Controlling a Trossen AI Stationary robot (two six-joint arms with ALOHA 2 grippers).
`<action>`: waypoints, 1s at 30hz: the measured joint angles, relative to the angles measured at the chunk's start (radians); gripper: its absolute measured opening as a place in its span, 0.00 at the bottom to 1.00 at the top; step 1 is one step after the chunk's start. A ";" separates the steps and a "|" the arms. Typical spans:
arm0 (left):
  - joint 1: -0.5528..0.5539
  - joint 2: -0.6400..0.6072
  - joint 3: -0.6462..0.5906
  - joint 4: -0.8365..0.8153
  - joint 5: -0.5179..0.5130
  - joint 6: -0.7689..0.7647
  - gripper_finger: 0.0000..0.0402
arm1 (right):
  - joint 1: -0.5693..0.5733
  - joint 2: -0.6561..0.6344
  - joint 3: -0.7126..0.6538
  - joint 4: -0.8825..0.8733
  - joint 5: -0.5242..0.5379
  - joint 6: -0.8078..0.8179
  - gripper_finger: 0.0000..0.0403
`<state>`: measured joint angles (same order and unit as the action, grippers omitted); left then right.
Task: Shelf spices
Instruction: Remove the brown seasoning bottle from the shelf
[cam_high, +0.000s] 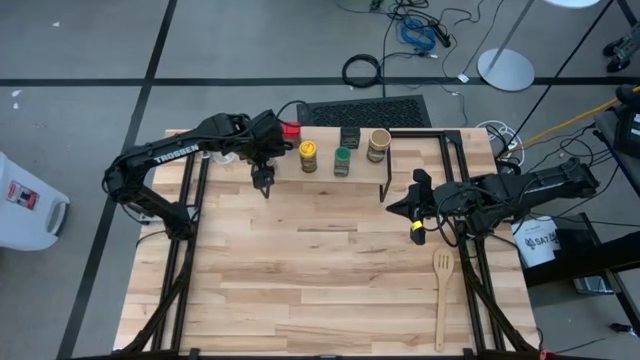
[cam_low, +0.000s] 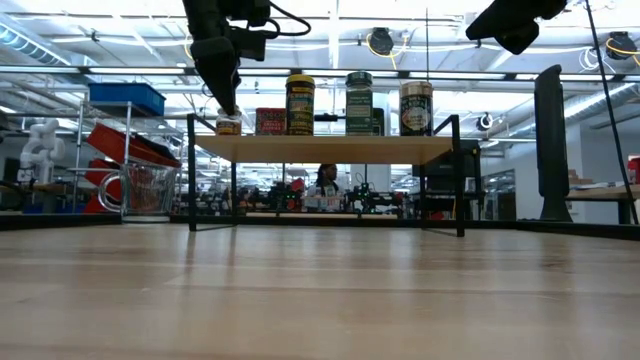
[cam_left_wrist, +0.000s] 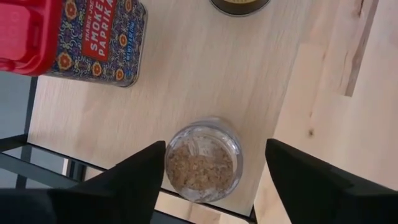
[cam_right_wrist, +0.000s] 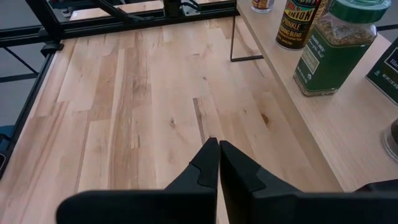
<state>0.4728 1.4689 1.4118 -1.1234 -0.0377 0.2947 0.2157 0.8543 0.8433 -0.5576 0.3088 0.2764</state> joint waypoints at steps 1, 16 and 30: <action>0.000 0.000 -0.004 0.005 -0.001 0.000 0.69 | 0.000 0.000 0.000 0.000 0.000 0.000 0.00; -0.001 0.000 -0.076 0.036 -0.045 -0.001 0.54 | 0.000 0.000 0.000 0.007 0.000 0.000 0.00; -0.002 0.000 -0.077 0.057 -0.022 -0.008 0.54 | 0.000 0.000 0.000 0.007 0.000 -0.003 0.00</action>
<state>0.4709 1.4689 1.3350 -1.0665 -0.0601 0.2864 0.2161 0.8543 0.8433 -0.5510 0.3088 0.2729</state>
